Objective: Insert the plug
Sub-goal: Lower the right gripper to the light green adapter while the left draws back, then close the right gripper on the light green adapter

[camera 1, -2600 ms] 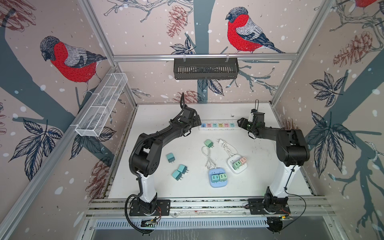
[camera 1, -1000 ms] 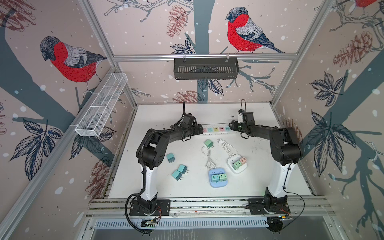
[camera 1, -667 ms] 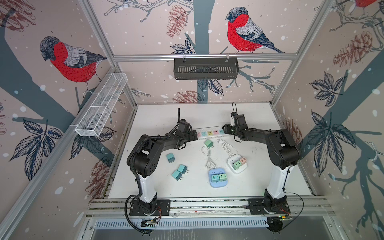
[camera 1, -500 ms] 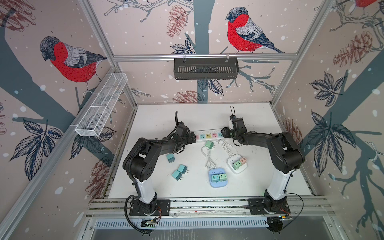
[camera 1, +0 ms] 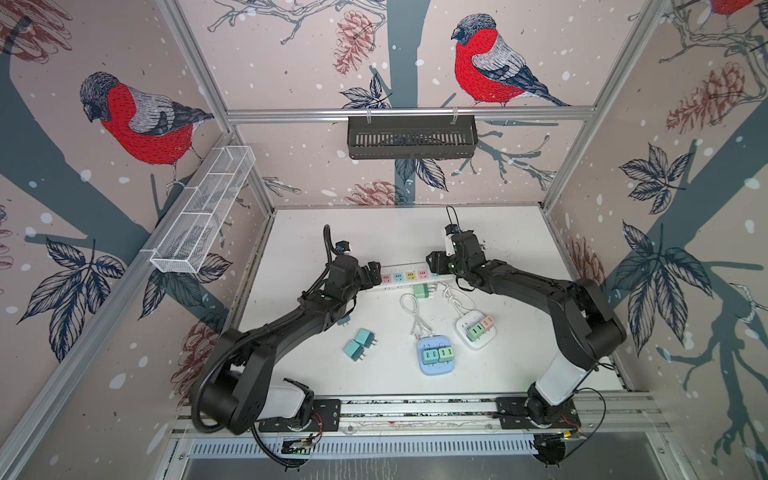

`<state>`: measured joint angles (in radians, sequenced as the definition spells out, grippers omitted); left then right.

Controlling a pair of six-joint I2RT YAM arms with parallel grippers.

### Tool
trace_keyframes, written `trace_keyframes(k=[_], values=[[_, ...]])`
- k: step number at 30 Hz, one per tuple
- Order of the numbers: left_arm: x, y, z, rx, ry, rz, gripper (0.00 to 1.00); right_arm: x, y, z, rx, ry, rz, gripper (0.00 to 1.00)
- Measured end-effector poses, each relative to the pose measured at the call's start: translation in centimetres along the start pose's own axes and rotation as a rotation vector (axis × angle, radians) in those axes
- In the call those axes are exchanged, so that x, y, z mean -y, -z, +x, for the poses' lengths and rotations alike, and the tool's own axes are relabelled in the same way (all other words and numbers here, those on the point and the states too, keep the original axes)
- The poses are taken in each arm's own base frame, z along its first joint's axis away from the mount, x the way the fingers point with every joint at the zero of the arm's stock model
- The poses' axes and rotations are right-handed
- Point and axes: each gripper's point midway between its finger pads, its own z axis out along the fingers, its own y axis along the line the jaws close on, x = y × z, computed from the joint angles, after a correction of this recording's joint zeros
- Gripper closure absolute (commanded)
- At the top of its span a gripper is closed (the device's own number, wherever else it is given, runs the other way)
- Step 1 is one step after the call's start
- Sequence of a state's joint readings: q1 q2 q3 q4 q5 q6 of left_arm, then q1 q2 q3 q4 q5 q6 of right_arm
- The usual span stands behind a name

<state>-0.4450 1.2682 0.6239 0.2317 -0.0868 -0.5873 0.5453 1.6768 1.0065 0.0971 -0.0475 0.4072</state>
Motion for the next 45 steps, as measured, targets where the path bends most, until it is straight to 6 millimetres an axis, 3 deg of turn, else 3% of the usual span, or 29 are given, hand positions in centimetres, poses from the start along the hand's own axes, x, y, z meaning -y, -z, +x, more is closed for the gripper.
trace_keyframes(k=[6,13,17,29,36,45], values=[[-2.7,5.9,-1.4,0.155,-0.016,-0.073,0.06,-2.8,2.5,2.9,-0.012,0.085,-0.02,0.29],[-9.0,8.7,3.2,0.212,-0.066,-0.22,0.05,-4.2,2.1,7.2,-0.092,0.148,-0.048,0.27],[-8.1,10.4,1.2,0.32,-0.041,-0.167,0.05,-4.8,1.1,8.8,-0.132,0.16,-0.072,0.26],[-8.2,11.8,1.1,0.396,-0.045,-0.124,0.05,-4.0,-1.4,11.8,-0.215,0.162,-0.058,0.28],[-8.3,11.7,1.2,0.393,-0.046,-0.128,0.05,-5.3,-1.0,12.8,-0.219,0.165,-0.079,0.35],[-8.2,11.8,1.1,0.399,-0.044,-0.126,0.05,-7.3,1.0,13.0,-0.189,0.157,-0.116,0.38]])
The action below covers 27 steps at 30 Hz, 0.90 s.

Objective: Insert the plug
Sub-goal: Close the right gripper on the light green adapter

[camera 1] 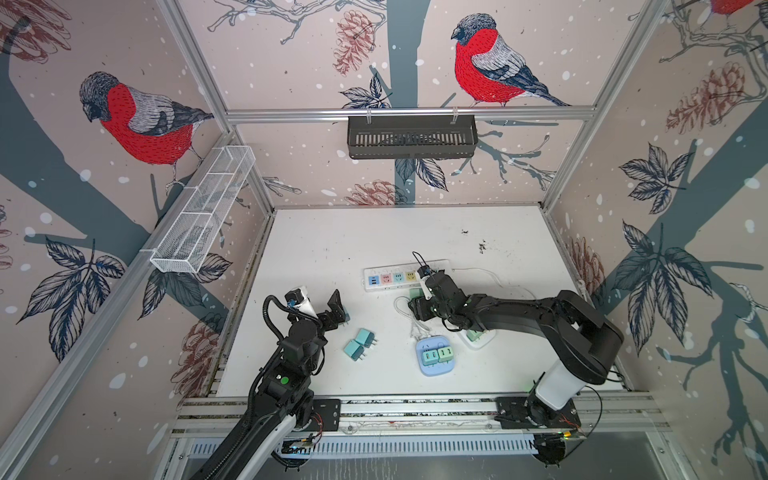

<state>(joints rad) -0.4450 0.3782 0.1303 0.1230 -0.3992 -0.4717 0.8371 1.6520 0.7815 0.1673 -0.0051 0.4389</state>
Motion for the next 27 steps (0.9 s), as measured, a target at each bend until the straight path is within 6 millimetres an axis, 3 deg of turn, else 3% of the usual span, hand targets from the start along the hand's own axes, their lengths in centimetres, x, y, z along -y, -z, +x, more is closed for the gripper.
trace_keyframes(k=[4,9,16,21,27], values=[[0.0,0.0,-0.1,0.002,0.001,-0.001,0.05,-0.3,0.8,-0.7,0.033,-0.001,-0.01,0.39],[-0.1,0.0,-0.1,0.004,0.001,-0.004,0.05,1.6,1.2,-2.8,0.081,-0.008,0.044,0.39],[-0.3,0.0,-0.2,0.011,0.001,-0.017,0.05,3.3,-1.0,-4.6,0.076,0.012,0.084,0.37],[-0.4,0.0,-0.2,0.01,0.0,-0.02,0.05,4.0,-2.9,-4.0,0.032,0.005,0.088,0.37],[-0.4,0.1,-0.2,0.009,0.0,-0.021,0.05,3.4,-3.2,-2.6,0.008,0.009,0.061,0.37]])
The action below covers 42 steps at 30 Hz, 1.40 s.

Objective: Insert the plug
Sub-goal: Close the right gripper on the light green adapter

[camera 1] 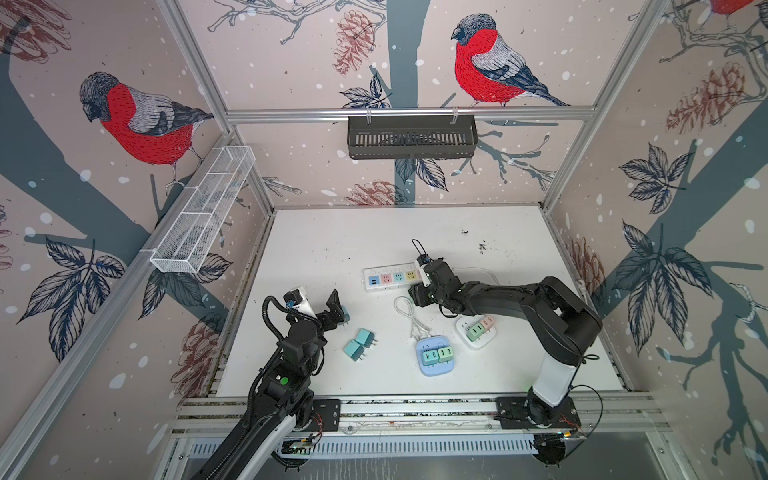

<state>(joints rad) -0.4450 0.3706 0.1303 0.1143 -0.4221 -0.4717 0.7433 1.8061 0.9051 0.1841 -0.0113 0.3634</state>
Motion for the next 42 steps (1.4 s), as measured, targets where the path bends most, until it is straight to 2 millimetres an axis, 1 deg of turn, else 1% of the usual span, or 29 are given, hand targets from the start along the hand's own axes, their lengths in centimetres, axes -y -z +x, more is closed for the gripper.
trace_keyframes(k=[5,9,16,18,22,27,31,35,40,42], values=[[0.0,0.0,0.0,-0.002,-0.001,-0.001,0.05,-0.4,0.7,1.1,0.0,0.001,-0.026,0.4],[0.0,0.0,0.0,0.0,0.0,0.0,0.05,-1.2,1.7,2.2,-0.009,-0.005,-0.044,0.42],[0.0,0.0,-0.1,0.002,0.001,0.001,0.05,-2.4,3.5,3.1,0.003,-0.003,-0.07,0.42],[0.0,0.1,-0.1,0.003,0.002,0.001,0.05,-2.4,4.0,2.9,0.019,0.001,-0.059,0.41],[0.0,0.1,-0.1,0.004,0.002,0.001,0.05,-1.9,5.1,2.7,0.05,0.011,-0.007,0.4],[0.0,0.1,-0.2,0.009,0.005,0.004,0.05,-1.2,6.1,4.4,0.037,0.03,0.044,0.4],[-0.1,0.1,0.0,0.005,0.003,0.002,0.05,-0.5,6.5,5.8,0.021,0.034,0.073,0.39],[0.0,0.2,-0.1,0.009,0.005,0.004,0.05,-0.6,6.5,6.4,0.01,0.033,0.074,0.36],[0.0,0.2,-0.1,0.01,0.006,0.005,0.05,-0.5,5.2,7.2,-0.035,0.045,0.1,0.33],[0.0,0.2,-0.2,0.012,0.007,0.006,0.05,-0.5,4.6,7.0,-0.044,0.048,0.116,0.31]])
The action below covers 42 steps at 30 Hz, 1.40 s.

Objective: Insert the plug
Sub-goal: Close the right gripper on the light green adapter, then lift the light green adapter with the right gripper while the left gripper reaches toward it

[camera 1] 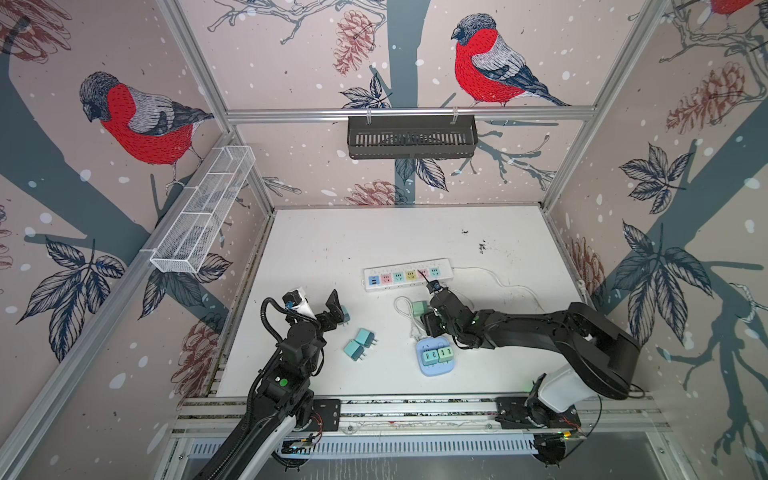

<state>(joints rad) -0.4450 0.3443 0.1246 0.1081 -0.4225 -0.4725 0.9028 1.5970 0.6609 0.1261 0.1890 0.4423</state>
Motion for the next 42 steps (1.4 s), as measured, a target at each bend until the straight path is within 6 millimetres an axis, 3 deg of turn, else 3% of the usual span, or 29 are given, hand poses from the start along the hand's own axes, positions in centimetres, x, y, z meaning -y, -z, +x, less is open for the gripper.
trace_keyframes(k=[7,12,16,21,26,32,37,39,42], values=[[0.0,0.0,0.0,0.0,0.0,0.001,0.05,0.1,-1.8,-2.6,0.017,-0.006,0.062,0.26],[0.0,0.0,0.0,0.001,0.001,0.001,0.05,1.4,-3.1,-3.6,0.012,-0.014,0.093,0.27],[-0.1,0.0,0.1,-0.004,-0.002,-0.002,0.05,2.1,-3.7,-3.8,0.004,-0.023,0.103,0.31],[-0.1,0.0,0.1,-0.004,-0.002,-0.002,0.05,1.7,-3.8,-3.9,0.009,-0.01,0.075,0.41],[-0.1,0.0,0.1,-0.002,-0.001,-0.001,0.05,1.2,-3.3,-3.3,0.011,-0.007,0.045,0.45],[0.0,0.1,0.1,-0.002,-0.001,0.0,0.04,1.1,-2.9,-2.9,0.018,-0.008,0.033,0.63],[-0.1,-0.1,0.4,-0.014,-0.007,-0.006,0.03,1.0,-2.6,-3.0,0.019,-0.013,0.03,0.7],[-0.2,-0.1,0.6,-0.021,-0.011,-0.009,0.03,0.9,-1.9,-3.6,0.031,-0.016,0.028,0.71],[-0.1,-0.3,0.8,-0.031,-0.008,-0.006,0.03,0.6,0.1,-6.4,0.118,-0.019,0.018,0.76]])
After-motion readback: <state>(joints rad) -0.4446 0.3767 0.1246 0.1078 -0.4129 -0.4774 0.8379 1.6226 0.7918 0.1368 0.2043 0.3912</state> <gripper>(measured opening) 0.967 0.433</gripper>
